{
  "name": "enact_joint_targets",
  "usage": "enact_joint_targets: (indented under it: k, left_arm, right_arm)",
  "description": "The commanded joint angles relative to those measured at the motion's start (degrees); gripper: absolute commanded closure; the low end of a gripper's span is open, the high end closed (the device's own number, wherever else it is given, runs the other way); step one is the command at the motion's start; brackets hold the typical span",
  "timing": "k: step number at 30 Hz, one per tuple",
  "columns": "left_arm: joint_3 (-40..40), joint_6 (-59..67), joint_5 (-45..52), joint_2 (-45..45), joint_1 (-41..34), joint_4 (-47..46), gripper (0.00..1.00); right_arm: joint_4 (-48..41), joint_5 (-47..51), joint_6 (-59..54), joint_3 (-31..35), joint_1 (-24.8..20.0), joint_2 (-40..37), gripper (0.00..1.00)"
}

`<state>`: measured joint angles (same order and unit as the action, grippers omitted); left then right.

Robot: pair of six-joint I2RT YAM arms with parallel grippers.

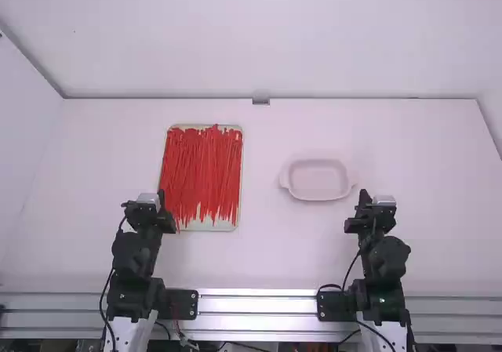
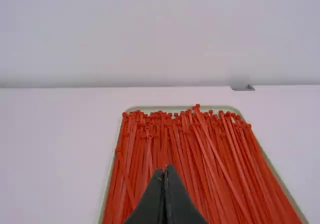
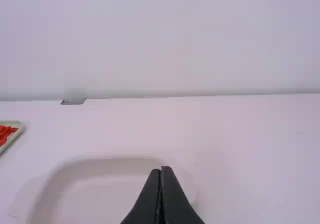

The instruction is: Fasten the cable tie

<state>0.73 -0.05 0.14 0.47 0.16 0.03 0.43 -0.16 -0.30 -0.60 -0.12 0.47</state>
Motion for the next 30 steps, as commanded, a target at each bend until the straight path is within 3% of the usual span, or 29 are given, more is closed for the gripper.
enact_joint_targets:
  k: [1, 15, 24, 30]
  left_arm:
    - [0.01, 0.02, 0.00, 0.01, 0.00, 0.00, 1.00]
    - [5.85, -0.58, 0.97, 4.95, 0.02, -2.77, 0.91]
    - [14.69, -0.84, 2.19, 14.11, 0.02, -8.68, 0.79]
    - [21.68, -2.04, 3.42, 21.14, 0.05, -13.05, 0.69]
  right_arm:
    - [-0.04, 0.06, 0.11, -0.01, 0.00, 0.01, 1.00]
    - [-2.03, -0.79, 0.84, -5.60, 0.11, 6.10, 0.91]
    - [-7.92, -0.23, 3.20, -15.01, 0.67, 16.88, 0.79]
    - [-13.02, 1.81, 4.11, -22.39, 3.85, 24.66, 0.69]
